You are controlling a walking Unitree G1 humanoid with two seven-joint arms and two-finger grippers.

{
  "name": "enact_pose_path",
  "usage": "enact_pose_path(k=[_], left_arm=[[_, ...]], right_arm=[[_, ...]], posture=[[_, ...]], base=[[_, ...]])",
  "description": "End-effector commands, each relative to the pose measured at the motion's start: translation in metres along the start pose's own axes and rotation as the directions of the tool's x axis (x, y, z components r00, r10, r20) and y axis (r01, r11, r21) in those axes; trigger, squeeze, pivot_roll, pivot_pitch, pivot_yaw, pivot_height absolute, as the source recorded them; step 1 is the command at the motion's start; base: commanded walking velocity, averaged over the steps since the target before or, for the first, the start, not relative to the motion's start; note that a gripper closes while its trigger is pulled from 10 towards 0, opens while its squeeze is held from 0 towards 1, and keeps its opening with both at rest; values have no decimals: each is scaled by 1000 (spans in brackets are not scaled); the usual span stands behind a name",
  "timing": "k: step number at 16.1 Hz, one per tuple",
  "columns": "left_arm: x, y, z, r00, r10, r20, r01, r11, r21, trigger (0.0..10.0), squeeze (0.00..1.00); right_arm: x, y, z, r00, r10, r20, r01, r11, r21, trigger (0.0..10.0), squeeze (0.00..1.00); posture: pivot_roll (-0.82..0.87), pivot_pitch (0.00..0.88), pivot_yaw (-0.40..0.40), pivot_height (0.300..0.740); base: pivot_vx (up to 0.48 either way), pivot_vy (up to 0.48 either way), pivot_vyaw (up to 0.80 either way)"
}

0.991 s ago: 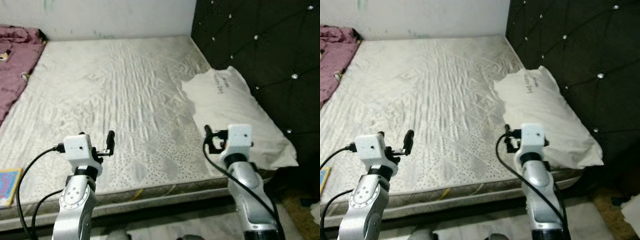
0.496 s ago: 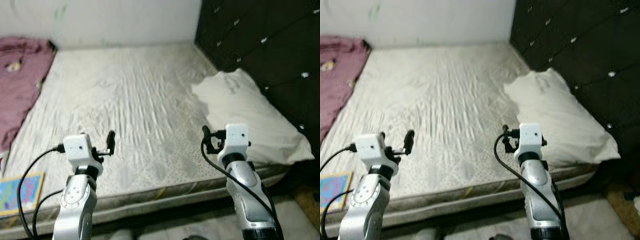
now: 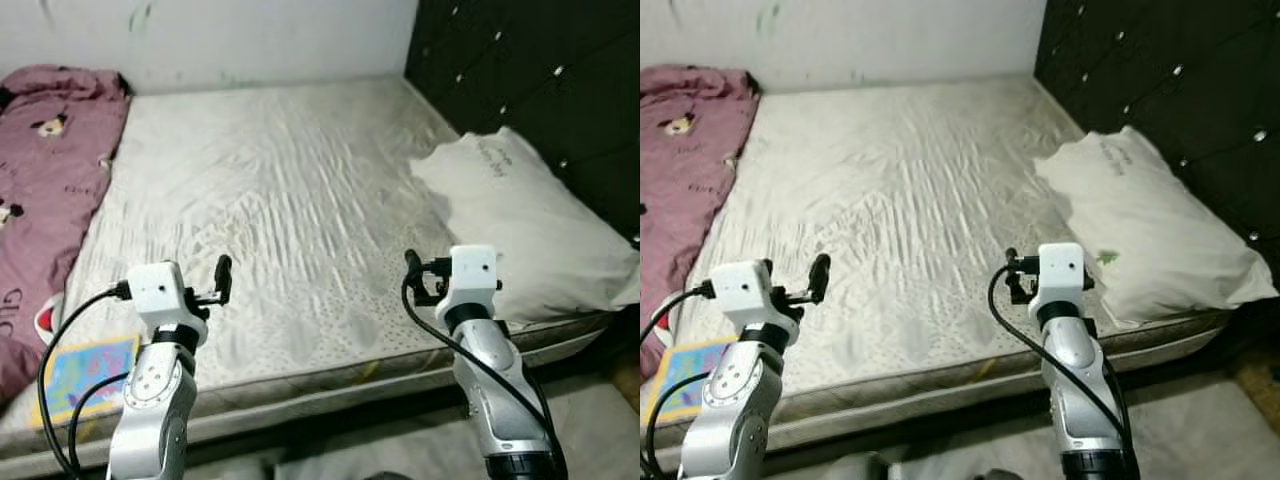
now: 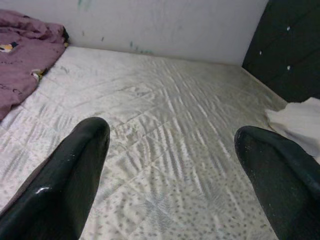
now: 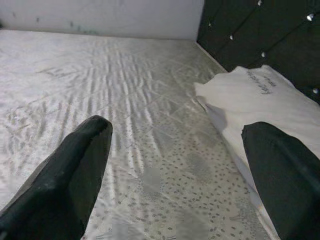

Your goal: Clean up the room

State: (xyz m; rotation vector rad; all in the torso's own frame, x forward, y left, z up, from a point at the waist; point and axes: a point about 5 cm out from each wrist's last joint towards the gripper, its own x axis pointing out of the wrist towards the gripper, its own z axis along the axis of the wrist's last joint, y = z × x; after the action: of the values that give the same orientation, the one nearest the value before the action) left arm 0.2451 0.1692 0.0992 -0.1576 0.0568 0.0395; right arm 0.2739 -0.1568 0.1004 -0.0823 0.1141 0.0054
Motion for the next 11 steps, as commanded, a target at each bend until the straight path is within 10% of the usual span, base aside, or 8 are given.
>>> enact_pose_path(k=[1,11], left_arm=[[1,8,2,1000,28,2,-28,999,16,10000,0],[1,8,4,1000,28,-3,-28,1000,13,10000,0]], right_arm=[[3,7,6,999,25,22,-25,1000,1,10000,0],[5,12,8,999,41,29,-41,999,-11,10000,0]], posture=[[84,0,-11,740],[81,2,-4,740]], base=[[0,480,0],[0,480,0]])
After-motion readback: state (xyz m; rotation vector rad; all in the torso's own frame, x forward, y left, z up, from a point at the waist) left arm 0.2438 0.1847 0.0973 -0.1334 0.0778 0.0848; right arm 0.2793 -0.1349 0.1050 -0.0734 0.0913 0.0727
